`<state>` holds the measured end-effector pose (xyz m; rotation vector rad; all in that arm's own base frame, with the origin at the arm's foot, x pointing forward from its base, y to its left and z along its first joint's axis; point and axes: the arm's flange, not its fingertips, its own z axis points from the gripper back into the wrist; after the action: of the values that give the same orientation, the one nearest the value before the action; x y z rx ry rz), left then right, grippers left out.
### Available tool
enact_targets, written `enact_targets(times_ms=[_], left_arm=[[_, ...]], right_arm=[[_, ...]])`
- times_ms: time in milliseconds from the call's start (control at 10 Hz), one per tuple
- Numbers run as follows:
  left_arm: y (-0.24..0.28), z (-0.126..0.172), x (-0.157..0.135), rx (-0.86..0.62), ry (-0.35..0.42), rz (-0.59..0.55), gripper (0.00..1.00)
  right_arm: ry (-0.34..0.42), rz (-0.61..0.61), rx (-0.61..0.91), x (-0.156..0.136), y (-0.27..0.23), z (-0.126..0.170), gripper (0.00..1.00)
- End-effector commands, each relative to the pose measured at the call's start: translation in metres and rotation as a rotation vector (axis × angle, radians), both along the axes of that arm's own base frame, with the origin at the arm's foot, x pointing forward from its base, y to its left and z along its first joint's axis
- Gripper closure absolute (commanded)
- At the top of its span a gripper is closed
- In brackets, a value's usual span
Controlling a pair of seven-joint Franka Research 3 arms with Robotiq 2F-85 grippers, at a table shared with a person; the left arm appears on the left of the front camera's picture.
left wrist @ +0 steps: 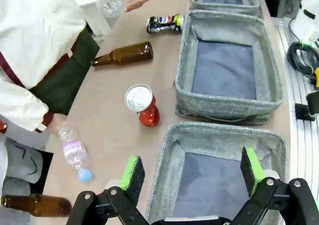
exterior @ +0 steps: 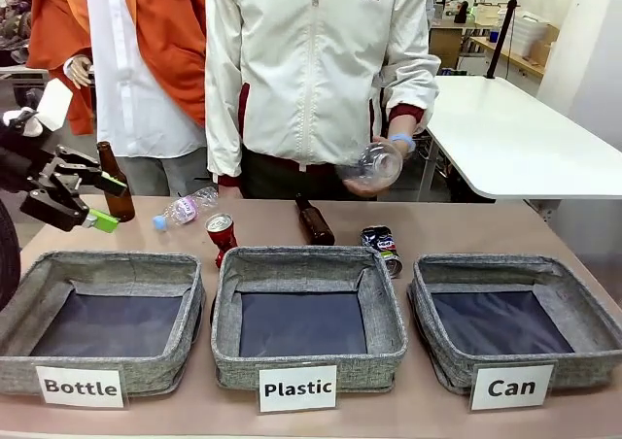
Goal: Sort the can waste into the basket.
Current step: Pick up the can waste from the table and place it in the right Fabric basket.
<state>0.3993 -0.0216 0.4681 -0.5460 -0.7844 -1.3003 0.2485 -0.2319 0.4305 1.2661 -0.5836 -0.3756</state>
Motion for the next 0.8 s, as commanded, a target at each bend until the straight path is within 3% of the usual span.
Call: enact_targets(times_ms=[0,200,400,500,700], left_arm=[[-0.002,-0.002,0.001,-0.007,-0.004,-0.006,0.00],[-0.013,-0.009,0.032,-0.068,-0.109,0.009,0.00],[-0.031,-0.021,0.054,-0.128,-0.144,-0.098,0.00],[-0.034,-0.027,0.066,-0.114,-0.151,-0.136,0.00],[0.027,-0.005,0.043,-0.165,-0.065,-0.209,0.00]], right_arm=[[-0.040,-0.002,0.002,0.002,-0.002,0.001,0.00],[-0.040,-0.002,0.002,0.002,-0.002,0.001,0.00],[-0.040,-0.002,0.002,0.002,-0.002,0.001,0.00],[-0.040,-0.002,0.002,0.002,-0.002,0.001,0.00],[-0.040,-0.002,0.002,0.002,-0.002,0.001,0.00]])
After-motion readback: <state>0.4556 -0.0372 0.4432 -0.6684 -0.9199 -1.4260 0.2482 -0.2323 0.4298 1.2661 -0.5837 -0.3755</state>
